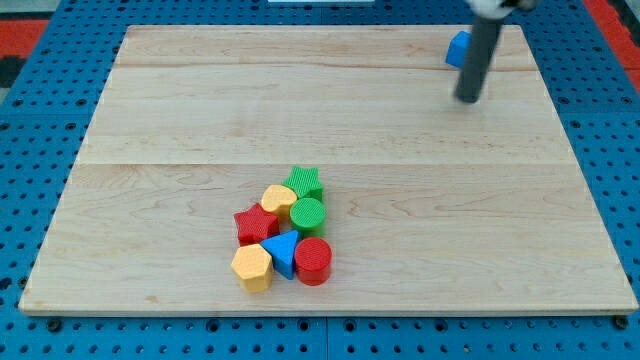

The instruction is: Move the blue cube into the green star

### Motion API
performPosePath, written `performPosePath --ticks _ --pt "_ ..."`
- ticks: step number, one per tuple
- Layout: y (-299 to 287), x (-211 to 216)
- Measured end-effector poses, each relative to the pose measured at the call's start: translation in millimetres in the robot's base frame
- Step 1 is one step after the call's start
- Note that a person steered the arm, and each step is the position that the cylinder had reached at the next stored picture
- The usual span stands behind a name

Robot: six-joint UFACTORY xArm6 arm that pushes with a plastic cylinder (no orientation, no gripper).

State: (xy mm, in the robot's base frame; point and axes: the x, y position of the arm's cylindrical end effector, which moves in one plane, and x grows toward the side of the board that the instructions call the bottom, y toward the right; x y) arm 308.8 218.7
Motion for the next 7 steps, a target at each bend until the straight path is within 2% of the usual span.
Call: performPosePath --ticks 1,2,3,4,5,7 --pt "58 -50" --pt "26 -65" --pt "-50 -63" --pt "-66 -89" --pt "-110 -86" --pt "-182 0"
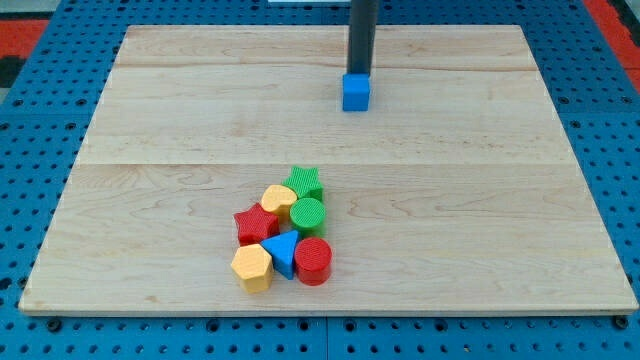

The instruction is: Move the blue cube into the green star

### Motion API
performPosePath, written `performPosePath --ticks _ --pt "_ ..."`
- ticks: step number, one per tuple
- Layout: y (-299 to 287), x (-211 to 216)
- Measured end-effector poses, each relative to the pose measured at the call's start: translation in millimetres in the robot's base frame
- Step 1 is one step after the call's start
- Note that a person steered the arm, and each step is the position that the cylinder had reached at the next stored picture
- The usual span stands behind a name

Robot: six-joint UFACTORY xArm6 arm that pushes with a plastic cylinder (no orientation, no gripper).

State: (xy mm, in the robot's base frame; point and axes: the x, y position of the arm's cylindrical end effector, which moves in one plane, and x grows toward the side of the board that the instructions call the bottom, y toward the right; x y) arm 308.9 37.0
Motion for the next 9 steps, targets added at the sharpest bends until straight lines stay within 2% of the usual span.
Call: performPosePath --ticks 2,4,7,8,9 --pt "-2 69" --pt "-41 144" --pt "-26 141" --pt "37 119" --pt "117 114"
